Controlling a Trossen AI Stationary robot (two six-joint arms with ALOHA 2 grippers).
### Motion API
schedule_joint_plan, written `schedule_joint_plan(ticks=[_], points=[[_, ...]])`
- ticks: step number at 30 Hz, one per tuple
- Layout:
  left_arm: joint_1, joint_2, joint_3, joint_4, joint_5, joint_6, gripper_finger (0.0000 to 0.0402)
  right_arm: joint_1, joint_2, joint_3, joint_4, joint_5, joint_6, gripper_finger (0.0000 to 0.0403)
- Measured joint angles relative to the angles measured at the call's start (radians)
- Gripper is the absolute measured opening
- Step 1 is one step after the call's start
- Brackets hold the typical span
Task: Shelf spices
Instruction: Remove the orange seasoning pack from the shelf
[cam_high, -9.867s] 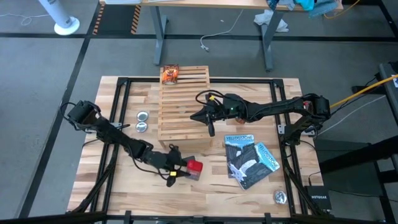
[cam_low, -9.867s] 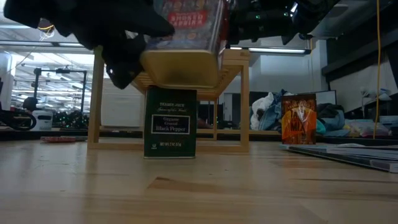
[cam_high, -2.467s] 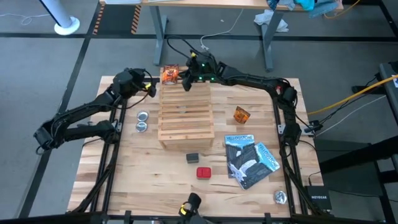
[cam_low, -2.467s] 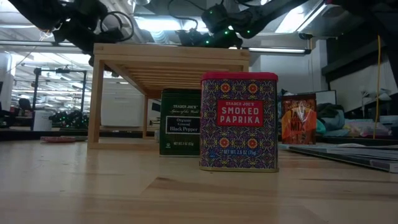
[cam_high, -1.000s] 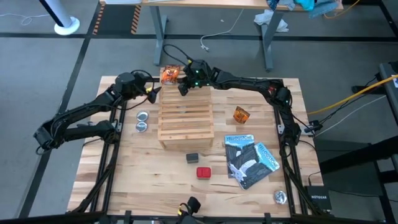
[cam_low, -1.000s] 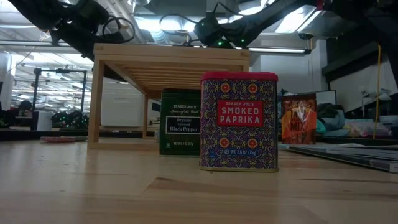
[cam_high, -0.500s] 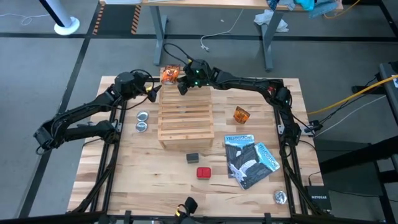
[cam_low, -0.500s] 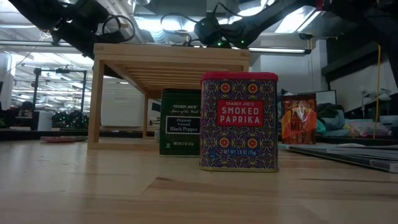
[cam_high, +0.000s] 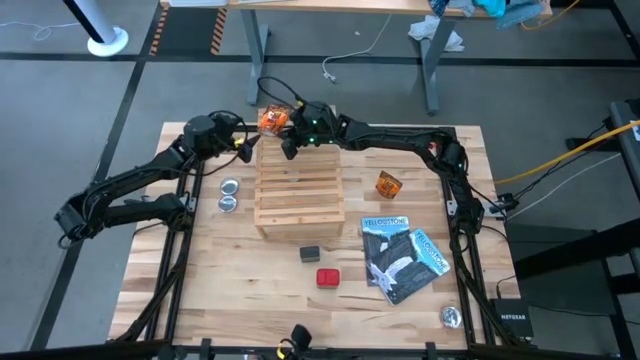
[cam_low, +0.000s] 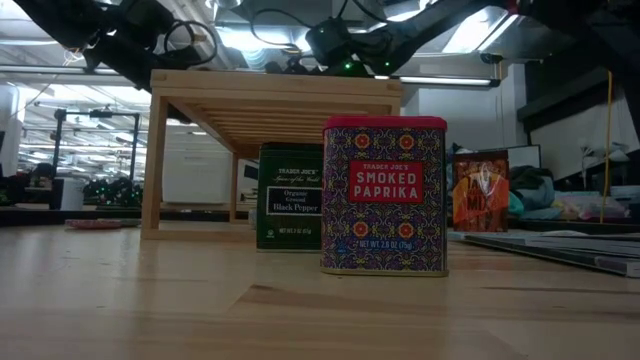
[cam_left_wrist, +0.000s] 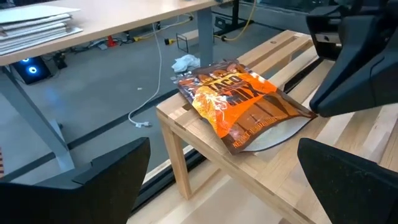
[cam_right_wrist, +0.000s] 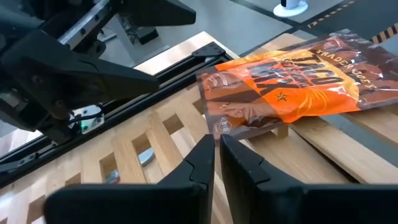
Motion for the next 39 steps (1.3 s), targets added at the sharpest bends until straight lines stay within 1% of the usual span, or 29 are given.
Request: schedule_joint_plan(ticks=[9, 14, 21, 25, 39], points=[[0.0, 0.0, 0.0, 0.067, -0.003, 0.0, 0.0399, -0.025, -0.001, 0.0, 0.012, -0.003, 0.009, 0.0033], [0.001, 0.0, 0.0, 0.062, -0.004, 0.012, 0.0399, -0.048, -0.001, 0.001, 0.011, 0.002, 0.01, 0.0033], [0.001, 0.0, 0.0, 0.061, -0.004, 0.015, 0.0399, -0.067, -0.003, 0.001, 0.011, 0.08, 0.012, 0.0033], [0.001, 0.0, 0.0, 0.061, -0.004, 0.015, 0.0399, -0.067, -0.003, 0.001, 0.012, 0.102, 0.012, 0.0033], [0.0, 0.0, 0.0, 0.061, -0.003, -0.005, 0.0399, -0.05, 0.0, 0.002, 0.036, 0.093, 0.031, 0.0033]])
